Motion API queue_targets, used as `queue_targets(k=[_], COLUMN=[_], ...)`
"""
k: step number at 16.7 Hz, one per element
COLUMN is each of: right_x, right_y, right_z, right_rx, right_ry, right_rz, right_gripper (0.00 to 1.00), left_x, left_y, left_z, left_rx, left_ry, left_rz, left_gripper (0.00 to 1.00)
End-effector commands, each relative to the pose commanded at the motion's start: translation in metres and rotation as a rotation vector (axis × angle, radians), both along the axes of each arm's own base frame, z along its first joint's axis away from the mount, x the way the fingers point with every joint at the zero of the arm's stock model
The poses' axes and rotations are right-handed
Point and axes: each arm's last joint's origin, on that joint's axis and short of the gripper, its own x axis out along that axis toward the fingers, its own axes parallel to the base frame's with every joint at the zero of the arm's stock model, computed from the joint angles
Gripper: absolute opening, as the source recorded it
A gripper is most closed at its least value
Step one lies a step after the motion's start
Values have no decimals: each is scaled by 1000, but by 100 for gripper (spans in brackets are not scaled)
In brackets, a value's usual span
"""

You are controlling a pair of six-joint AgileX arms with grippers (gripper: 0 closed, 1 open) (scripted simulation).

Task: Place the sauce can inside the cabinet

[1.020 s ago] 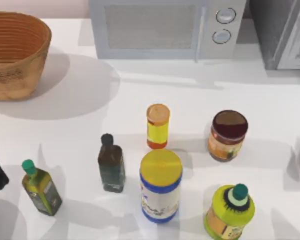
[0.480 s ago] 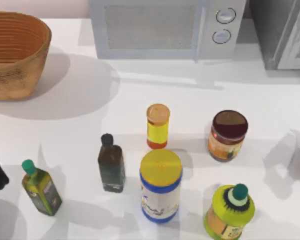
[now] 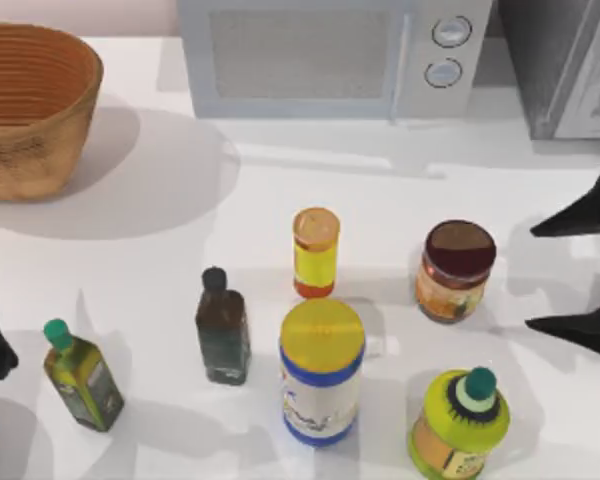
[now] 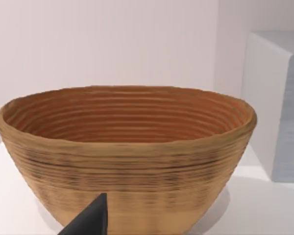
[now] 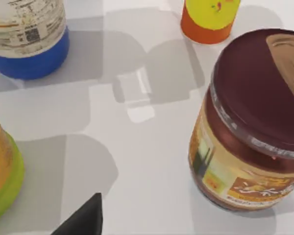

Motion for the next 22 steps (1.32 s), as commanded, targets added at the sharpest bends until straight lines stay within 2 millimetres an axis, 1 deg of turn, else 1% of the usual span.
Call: queue_targets(k=[2,4,7,9,11,15,18,22], right_x=[25,44,63,70,72,73,73,75], right_y=[0,-1,-1,-2,-2,-2,0,4], right_z=[-28,-56,-89,-103,-110,-111,-110,-103], right_rx=[92,190,317,375,405,409,407,411], right_ry=[39,52,32,11,1,-1,-1,-2], right_rz=[98,164,216,230,233,234,239,234], right_gripper=[100,100,100,100,100,100,100,100], left_x=[0,0,0,0,0,0,0,0], left_y=[0,0,0,0,0,0,0,0], left_z=[0,0,0,0,0,0,0,0], left_rx=[0,0,0,0,0,0,0,0], left_ry=[0,0,0,0,0,0,0,0], left_rz=[0,0,0,0,0,0,0,0], left_gripper=[100,100,100,100,100,100,100,100])
